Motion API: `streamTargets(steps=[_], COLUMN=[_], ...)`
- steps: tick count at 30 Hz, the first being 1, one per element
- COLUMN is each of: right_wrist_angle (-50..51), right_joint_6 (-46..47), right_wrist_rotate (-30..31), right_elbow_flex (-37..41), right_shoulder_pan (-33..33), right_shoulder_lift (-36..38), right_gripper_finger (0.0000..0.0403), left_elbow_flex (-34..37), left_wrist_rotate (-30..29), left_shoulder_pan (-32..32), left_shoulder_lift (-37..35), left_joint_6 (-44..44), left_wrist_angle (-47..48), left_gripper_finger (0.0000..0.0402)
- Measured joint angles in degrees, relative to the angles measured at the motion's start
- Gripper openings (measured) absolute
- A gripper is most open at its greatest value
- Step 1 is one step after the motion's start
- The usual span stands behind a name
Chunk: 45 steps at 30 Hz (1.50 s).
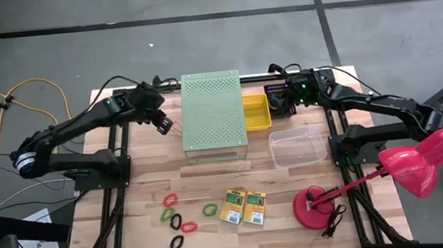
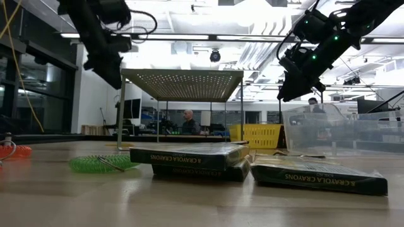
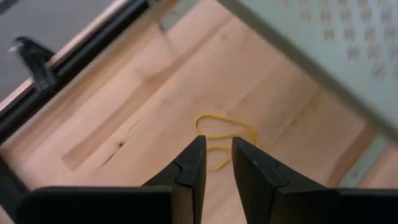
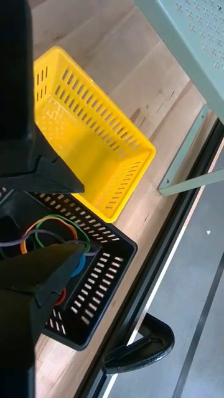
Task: Pick & Place Office Desk Supplies
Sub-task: Put the yellow rubber band into the black bin
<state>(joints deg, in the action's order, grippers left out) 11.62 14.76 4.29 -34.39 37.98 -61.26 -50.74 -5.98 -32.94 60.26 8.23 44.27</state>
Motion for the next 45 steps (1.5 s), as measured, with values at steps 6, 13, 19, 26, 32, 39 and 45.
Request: streamTargets(steps=[6, 13, 19, 26, 32, 39, 45], right_wrist_angle=[0.0, -0.02, 0.0, 0.36, 0.63, 0.68, 0.72], right_joint_6=[0.0, 0.0, 0.0, 0.0, 0.0, 0.26, 0.39], right_wrist_rotate=[0.0, 0.0, 0.0, 0.0, 0.0, -0.02, -0.02], right_elbow_flex=[0.0, 0.01, 0.02, 0.02, 0.02, 0.02, 0.02], right_shoulder_pan=[0.0, 0.0, 0.0, 0.0, 0.0, 0.0, 0.0], right_shoulder_lift=[-0.02, -0.02, -0.02, -0.02, -0.02, -0.02, -0.02], right_gripper_finger=[0.0129, 0.0129, 0.0129, 0.0129, 0.0129, 0.0129, 0.0129], left_elbow_flex=[1.14, 1.2, 1.2, 2.27, 6.15, 7.84, 7.84], left_wrist_rotate=[4.88, 5.18, 5.18, 5.09, 4.62, 4.56, 7.44], left_shoulder_pan=[-2.98, -3.11, -3.42, -4.83, -4.25, -4.27, -4.27], left_shoulder_lift=[5.25, 13.22, 16.87, 17.14, 17.14, 17.12, 17.12], left_joint_6=[-14.91, -27.54, -30.29, -29.4, -29.4, -31.18, -32.21], left_wrist_angle=[0.14, 0.55, 0.56, 0.2, -3.57, -9.2, -11.16], left_gripper_finger=[0.0071, 0.0071, 0.0071, 0.0071, 0.0071, 0.0071, 0.0071])
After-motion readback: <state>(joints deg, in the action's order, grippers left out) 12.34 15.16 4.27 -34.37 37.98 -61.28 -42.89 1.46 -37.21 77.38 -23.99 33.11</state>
